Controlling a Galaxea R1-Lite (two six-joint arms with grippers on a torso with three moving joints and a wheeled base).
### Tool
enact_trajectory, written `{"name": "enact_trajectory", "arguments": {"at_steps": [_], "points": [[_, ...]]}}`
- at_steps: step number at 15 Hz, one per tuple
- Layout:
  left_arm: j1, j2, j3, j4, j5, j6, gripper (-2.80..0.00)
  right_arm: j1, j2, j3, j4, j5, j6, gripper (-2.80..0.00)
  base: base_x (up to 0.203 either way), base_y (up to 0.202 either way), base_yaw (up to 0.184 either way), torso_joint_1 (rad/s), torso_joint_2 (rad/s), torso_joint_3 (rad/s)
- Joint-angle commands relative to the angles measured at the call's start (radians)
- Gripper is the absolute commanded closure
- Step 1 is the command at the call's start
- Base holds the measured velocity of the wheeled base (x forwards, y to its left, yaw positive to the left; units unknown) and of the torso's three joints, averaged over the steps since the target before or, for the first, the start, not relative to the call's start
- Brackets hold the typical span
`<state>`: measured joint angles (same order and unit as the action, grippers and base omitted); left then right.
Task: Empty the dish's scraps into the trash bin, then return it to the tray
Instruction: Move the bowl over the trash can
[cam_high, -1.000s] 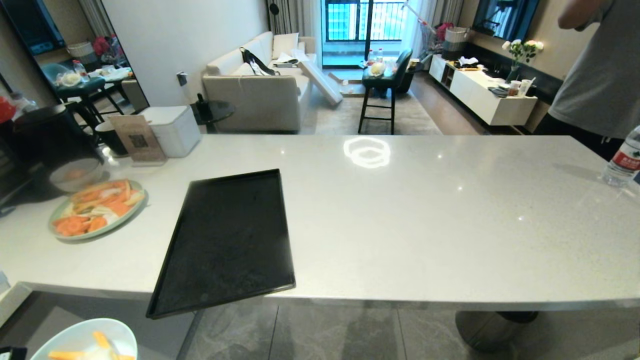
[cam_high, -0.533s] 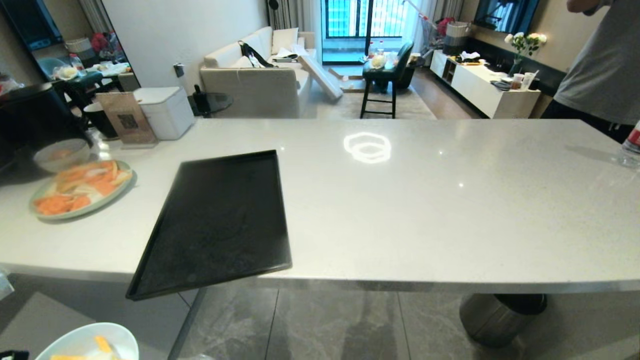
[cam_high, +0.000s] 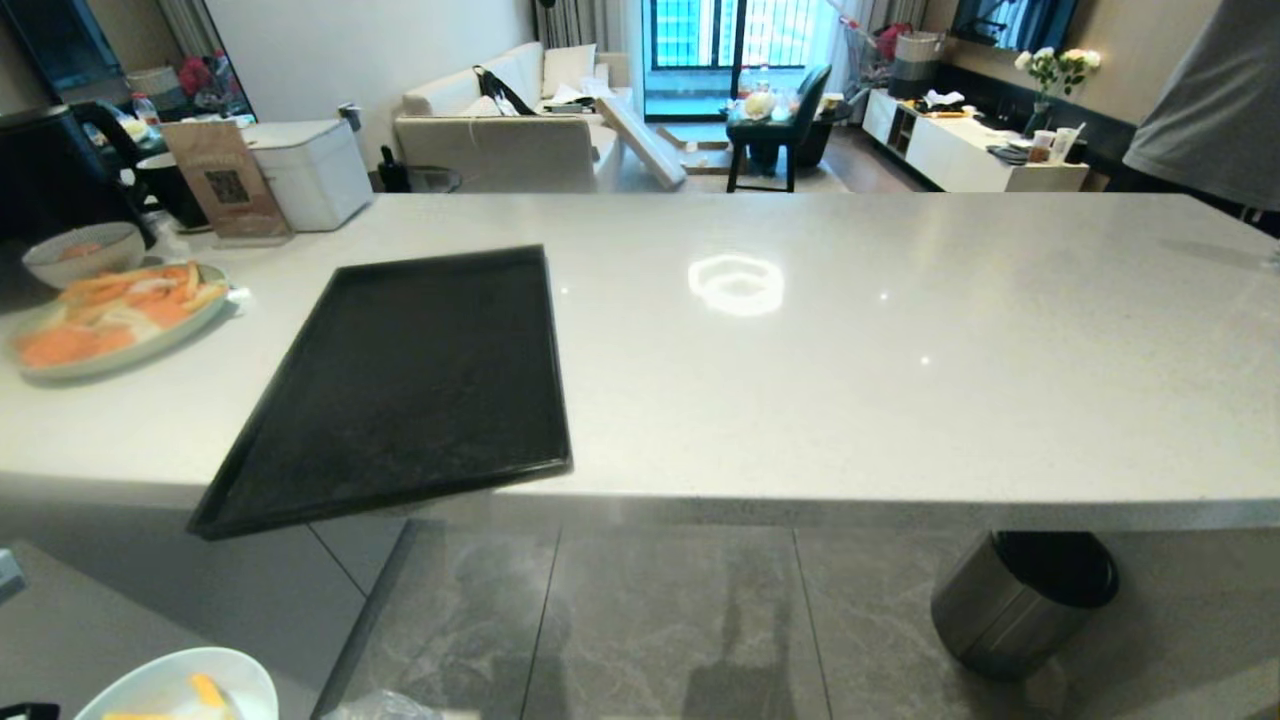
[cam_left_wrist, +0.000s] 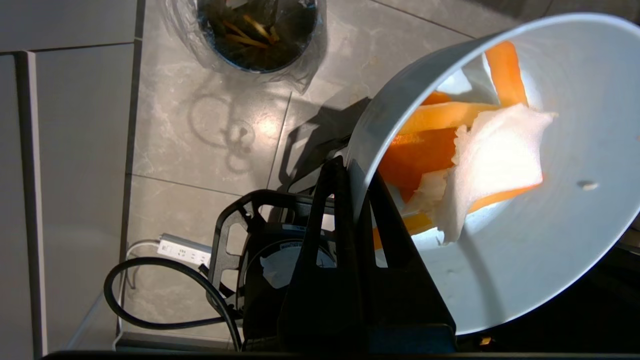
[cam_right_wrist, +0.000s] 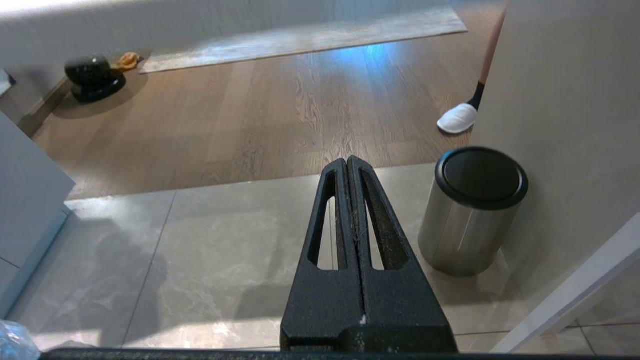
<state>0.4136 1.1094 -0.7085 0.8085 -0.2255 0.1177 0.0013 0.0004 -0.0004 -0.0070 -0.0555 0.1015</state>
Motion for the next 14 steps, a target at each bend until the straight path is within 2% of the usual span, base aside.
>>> {"name": "enact_trajectory", "arguments": {"at_steps": [1, 11, 14], "points": [[0.001, 0.004, -0.002, 0.004, -0.001, 0.000, 0.00, 0.000, 0.001, 0.000, -0.001, 0.000, 0.001, 0.00, 0.000, 0.000, 0.000, -0.091, 0.47, 0.377], [-0.001, 0.007, -0.003, 0.004, -0.001, 0.000, 0.00, 0.000, 0.001, 0.000, -0.001, -0.001, 0.000, 0.00, 0.000, 0.000, 0.000, -0.035, 0.44, 0.407], [-0.001, 0.014, -0.008, 0.004, -0.001, 0.002, 0.00, 0.000, 0.001, 0.000, -0.001, 0.000, 0.001, 0.00, 0.000, 0.000, 0.000, 0.001, 0.03, 0.040]]}}
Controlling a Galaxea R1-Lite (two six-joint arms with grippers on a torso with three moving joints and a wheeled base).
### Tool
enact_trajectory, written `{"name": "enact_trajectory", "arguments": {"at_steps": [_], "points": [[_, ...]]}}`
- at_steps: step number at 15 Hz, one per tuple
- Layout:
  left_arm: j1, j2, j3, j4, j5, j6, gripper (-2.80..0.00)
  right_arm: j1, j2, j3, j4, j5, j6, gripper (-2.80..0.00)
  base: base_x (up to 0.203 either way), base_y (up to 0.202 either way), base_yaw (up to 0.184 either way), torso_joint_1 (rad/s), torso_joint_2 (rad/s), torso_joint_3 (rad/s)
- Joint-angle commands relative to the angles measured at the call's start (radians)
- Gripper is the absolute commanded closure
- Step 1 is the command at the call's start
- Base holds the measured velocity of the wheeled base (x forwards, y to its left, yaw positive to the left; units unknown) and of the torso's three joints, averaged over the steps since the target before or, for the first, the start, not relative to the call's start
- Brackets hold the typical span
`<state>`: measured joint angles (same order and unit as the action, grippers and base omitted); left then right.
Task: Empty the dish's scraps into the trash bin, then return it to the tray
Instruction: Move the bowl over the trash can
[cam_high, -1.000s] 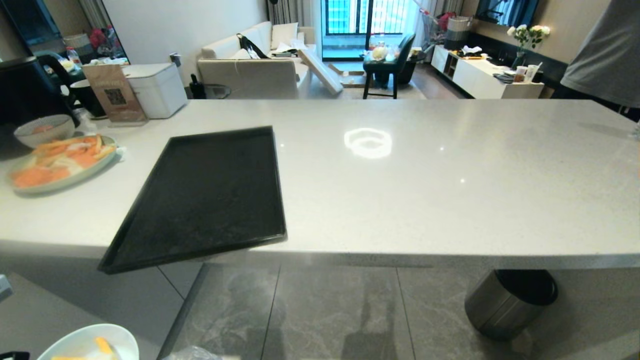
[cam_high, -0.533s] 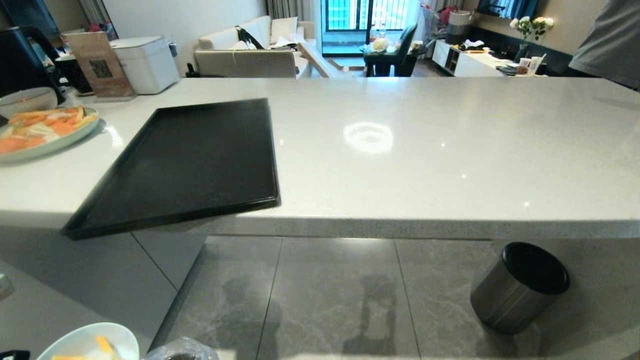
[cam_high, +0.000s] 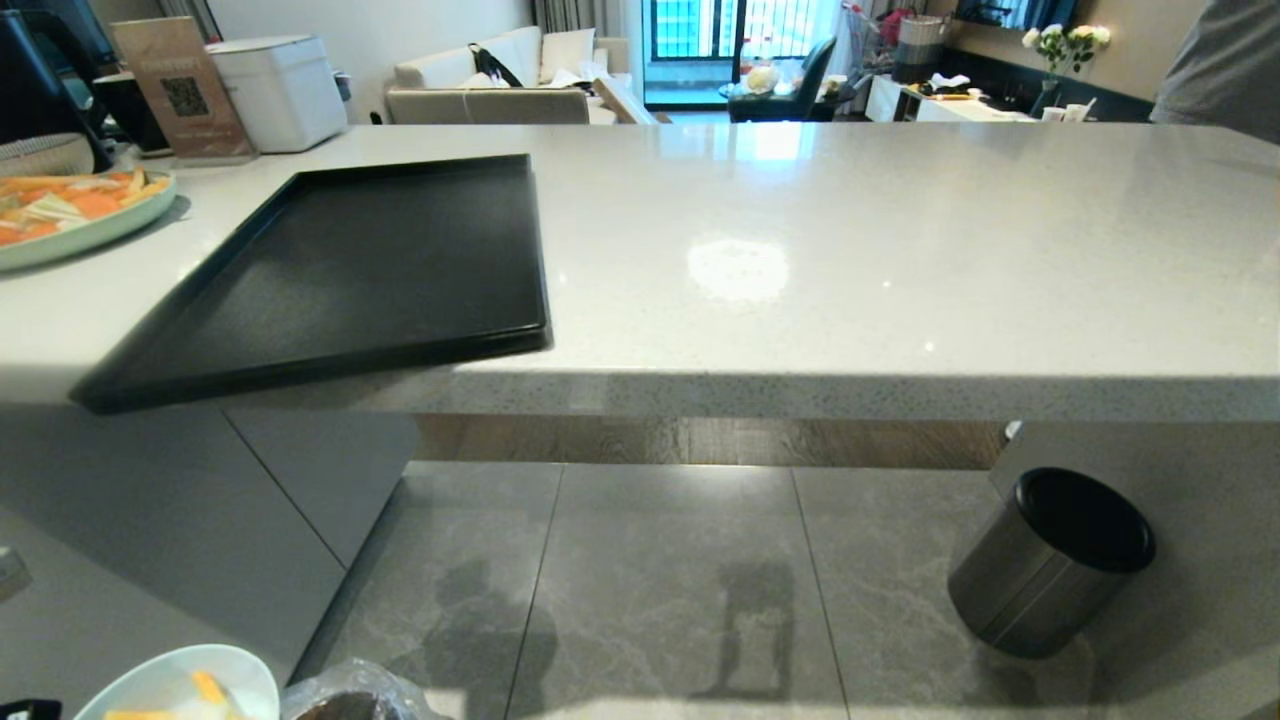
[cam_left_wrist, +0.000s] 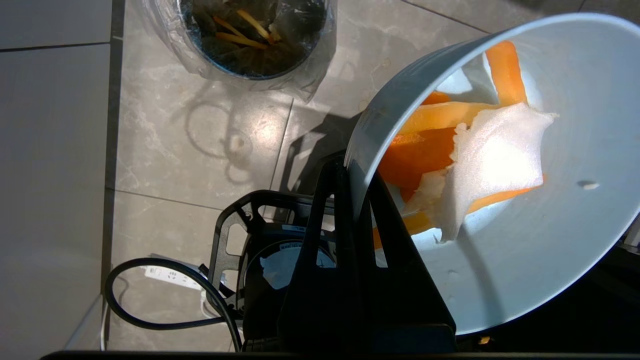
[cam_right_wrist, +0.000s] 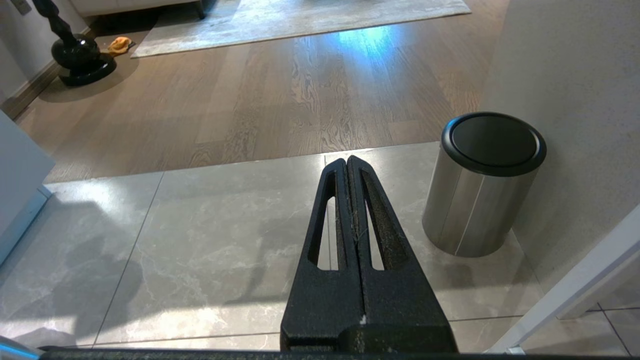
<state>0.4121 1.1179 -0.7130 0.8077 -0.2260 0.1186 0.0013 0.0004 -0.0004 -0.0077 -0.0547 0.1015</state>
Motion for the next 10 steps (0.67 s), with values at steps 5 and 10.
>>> {"name": "enact_trajectory", "arguments": {"at_steps": [5, 10], "points": [[0.001, 0.010, -0.003, 0.004, -0.001, 0.001, 0.00, 0.000, 0.000, 0.000, 0.000, -0.001, 0.000, 0.00, 0.000, 0.000, 0.000, 0.010, 0.05, 0.048], [0.002, 0.013, -0.006, 0.004, -0.001, -0.004, 0.00, 0.000, 0.001, 0.000, 0.000, -0.001, 0.000, 0.00, 0.000, 0.000, 0.000, 0.007, 0.03, 0.031]]}}
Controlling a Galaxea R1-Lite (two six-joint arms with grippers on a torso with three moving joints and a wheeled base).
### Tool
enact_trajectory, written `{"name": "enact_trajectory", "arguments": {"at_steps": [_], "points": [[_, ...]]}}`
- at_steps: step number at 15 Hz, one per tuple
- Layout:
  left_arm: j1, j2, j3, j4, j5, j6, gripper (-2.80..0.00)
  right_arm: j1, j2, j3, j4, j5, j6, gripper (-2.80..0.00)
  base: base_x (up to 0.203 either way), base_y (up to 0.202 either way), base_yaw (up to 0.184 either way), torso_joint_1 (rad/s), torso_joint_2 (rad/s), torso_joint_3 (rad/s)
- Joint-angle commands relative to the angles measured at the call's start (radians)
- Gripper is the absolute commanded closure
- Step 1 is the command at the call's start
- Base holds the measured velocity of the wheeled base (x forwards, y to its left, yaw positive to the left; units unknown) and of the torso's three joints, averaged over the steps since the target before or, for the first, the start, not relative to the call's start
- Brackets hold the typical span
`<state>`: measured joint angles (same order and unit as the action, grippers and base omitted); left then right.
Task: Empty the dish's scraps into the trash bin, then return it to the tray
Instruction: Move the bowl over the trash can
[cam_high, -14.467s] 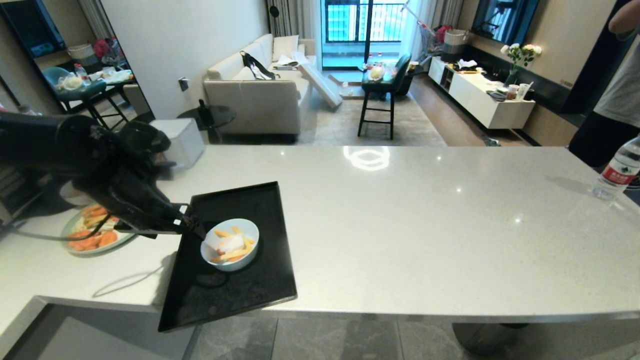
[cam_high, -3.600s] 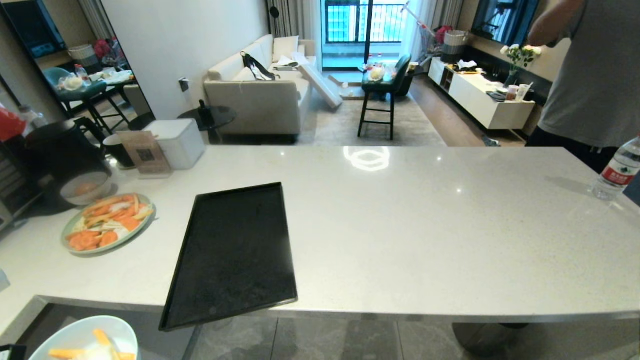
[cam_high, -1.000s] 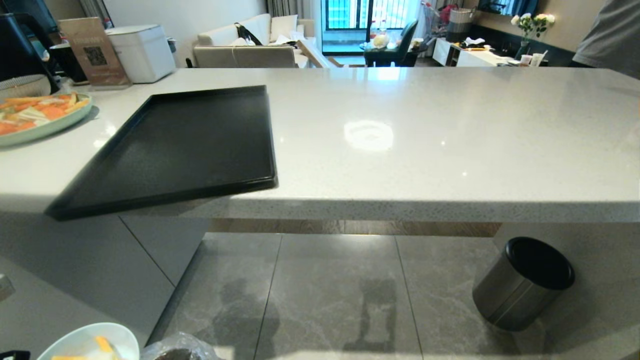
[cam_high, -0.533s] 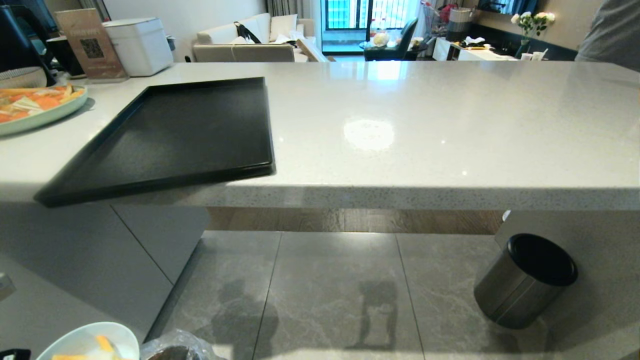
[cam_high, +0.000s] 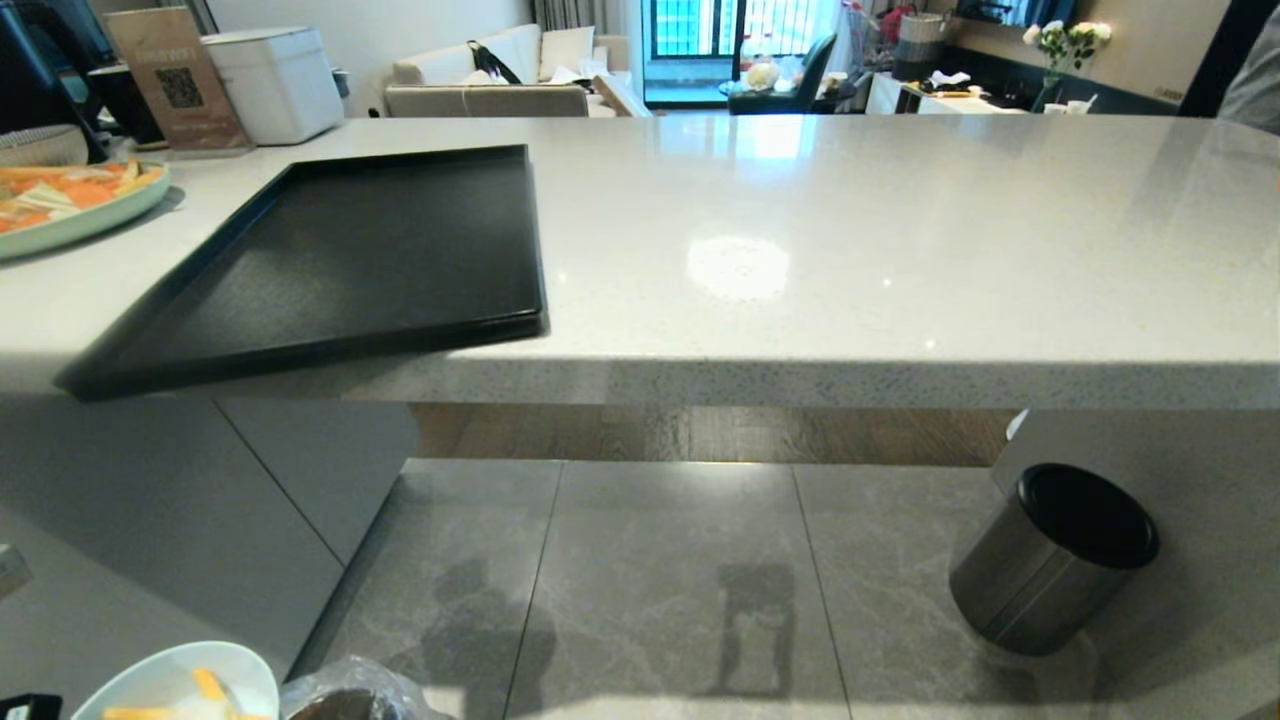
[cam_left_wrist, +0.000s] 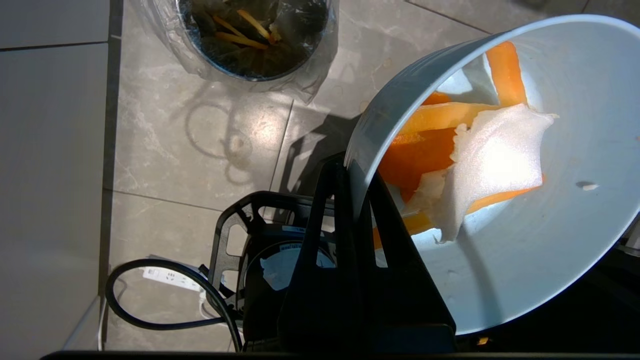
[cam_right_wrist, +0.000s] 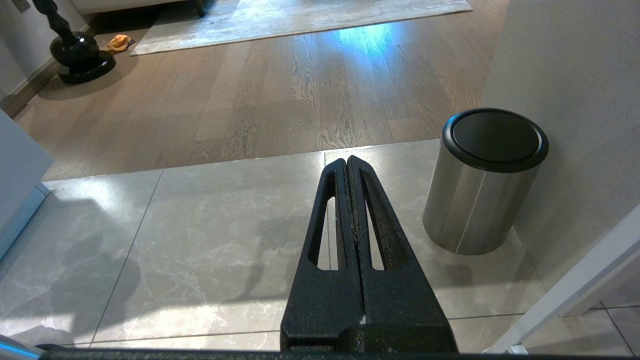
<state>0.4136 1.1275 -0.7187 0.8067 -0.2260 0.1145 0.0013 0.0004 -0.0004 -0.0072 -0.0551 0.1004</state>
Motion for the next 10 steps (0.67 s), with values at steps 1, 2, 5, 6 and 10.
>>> {"name": "enact_trajectory", "arguments": {"at_steps": [1, 2, 5, 6, 10], "points": [[0.001, 0.003, -0.001, 0.005, -0.001, 0.001, 0.00, 0.000, 0.000, 0.000, 0.000, 0.000, 0.001, 0.00, 0.000, 0.000, 0.000, 0.000, 0.00, 0.000], [0.002, 0.003, -0.001, 0.005, -0.001, 0.001, 0.00, 0.000, 0.000, 0.000, 0.000, 0.000, 0.001, 0.00, 0.000, 0.000, 0.000, 0.000, 0.00, 0.000], [0.002, 0.011, -0.011, 0.001, -0.004, 0.002, 0.00, 0.000, 0.000, -0.001, 0.000, -0.001, 0.001, 0.00, 0.000, 0.000, 0.000, 0.000, 0.00, 0.000], [0.004, 0.011, -0.010, 0.000, -0.007, 0.004, 0.00, 0.000, 0.000, 0.000, 0.000, 0.000, 0.001, 0.00, 0.000, 0.000, 0.000, 0.000, 0.00, 0.000], [0.005, 0.014, -0.010, 0.000, -0.009, 0.001, 0.00, 0.000, 0.000, 0.000, 0.000, 0.000, 0.001, 0.00, 0.000, 0.000, 0.000, 0.000, 0.00, 0.000]]}}
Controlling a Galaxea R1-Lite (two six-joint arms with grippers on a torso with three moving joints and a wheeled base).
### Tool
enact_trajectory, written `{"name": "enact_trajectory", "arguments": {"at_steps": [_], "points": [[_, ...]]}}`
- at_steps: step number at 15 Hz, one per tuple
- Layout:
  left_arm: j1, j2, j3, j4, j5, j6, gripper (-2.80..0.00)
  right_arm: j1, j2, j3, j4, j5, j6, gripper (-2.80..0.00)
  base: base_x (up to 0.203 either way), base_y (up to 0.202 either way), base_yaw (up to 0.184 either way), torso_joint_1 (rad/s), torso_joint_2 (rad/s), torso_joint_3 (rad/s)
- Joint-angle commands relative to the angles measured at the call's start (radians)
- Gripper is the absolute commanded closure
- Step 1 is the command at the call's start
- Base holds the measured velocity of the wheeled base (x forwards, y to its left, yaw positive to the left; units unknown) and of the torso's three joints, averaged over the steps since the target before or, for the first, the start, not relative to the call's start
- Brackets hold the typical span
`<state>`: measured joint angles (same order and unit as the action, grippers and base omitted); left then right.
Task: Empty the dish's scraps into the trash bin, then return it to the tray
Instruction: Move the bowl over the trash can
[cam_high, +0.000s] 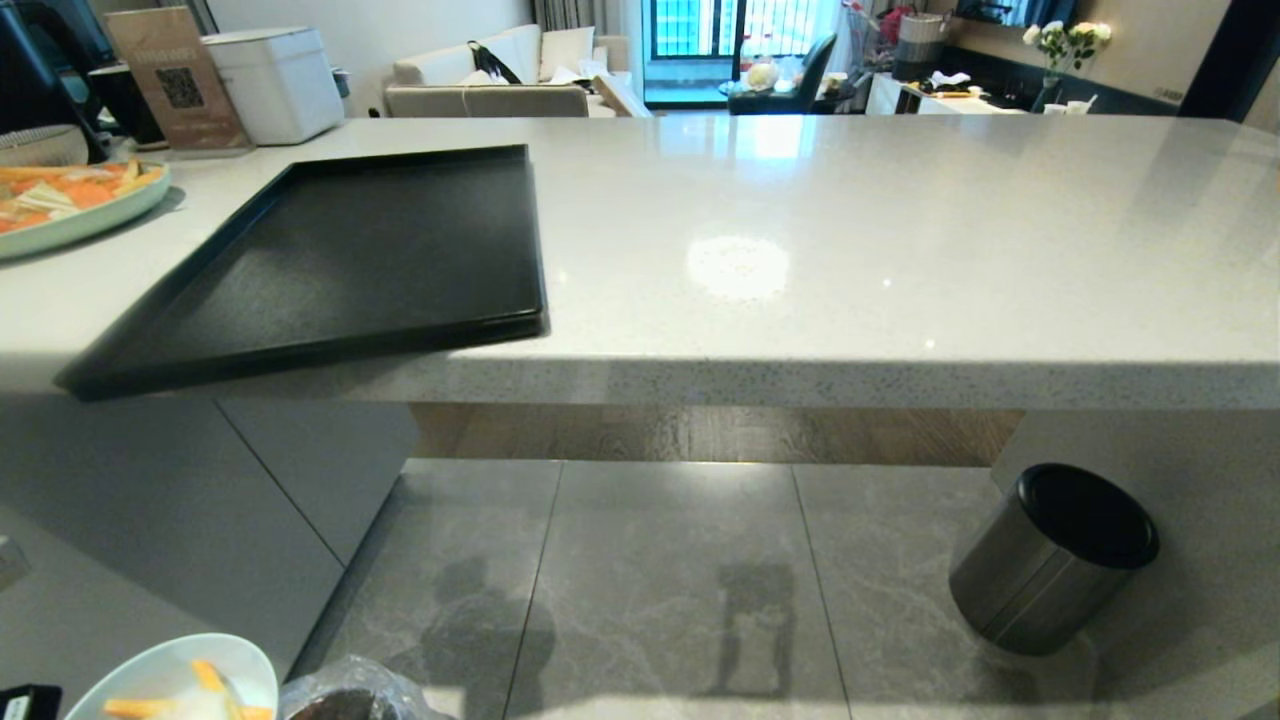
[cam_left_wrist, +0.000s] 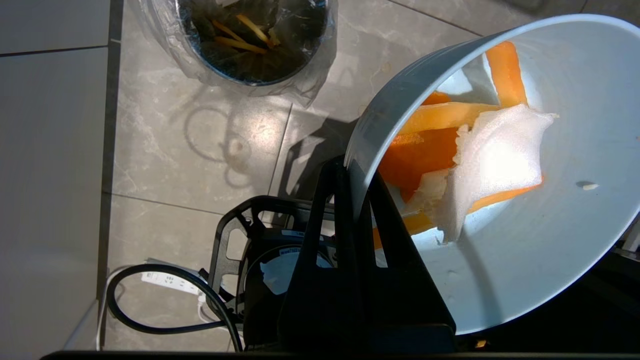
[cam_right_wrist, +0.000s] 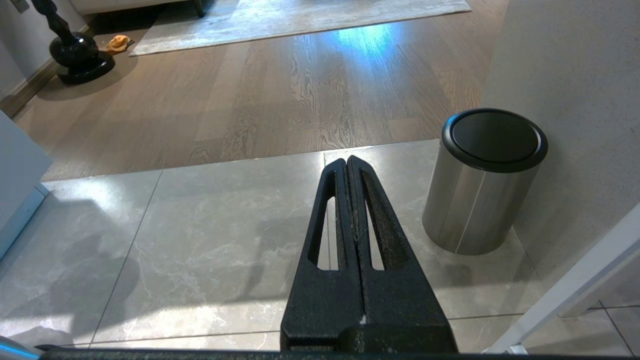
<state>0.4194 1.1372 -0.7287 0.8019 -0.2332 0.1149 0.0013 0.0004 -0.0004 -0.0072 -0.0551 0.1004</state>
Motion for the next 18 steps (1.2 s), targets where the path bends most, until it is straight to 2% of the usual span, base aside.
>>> {"name": "enact_trajectory", "arguments": {"at_steps": [1, 15, 18], "points": [[-0.001, 0.006, 0.001, 0.005, -0.002, 0.001, 0.00, 0.000, 0.000, 0.000, 0.000, 0.000, 0.001, 0.00, 0.000, 0.000, 0.000, 0.000, 0.00, 0.000], [-0.004, 0.002, 0.014, 0.008, -0.005, 0.005, 0.00, 0.000, 0.000, 0.000, 0.000, 0.000, 0.001, 0.00, 0.000, 0.000, 0.000, 0.000, 0.00, 0.000], [-0.003, -0.001, 0.014, 0.008, -0.005, 0.005, 0.00, 0.000, 0.000, 0.000, 0.000, 0.000, 0.001, 0.00, -0.161, 0.000, 0.000, 0.007, 0.00, 0.002]]}}
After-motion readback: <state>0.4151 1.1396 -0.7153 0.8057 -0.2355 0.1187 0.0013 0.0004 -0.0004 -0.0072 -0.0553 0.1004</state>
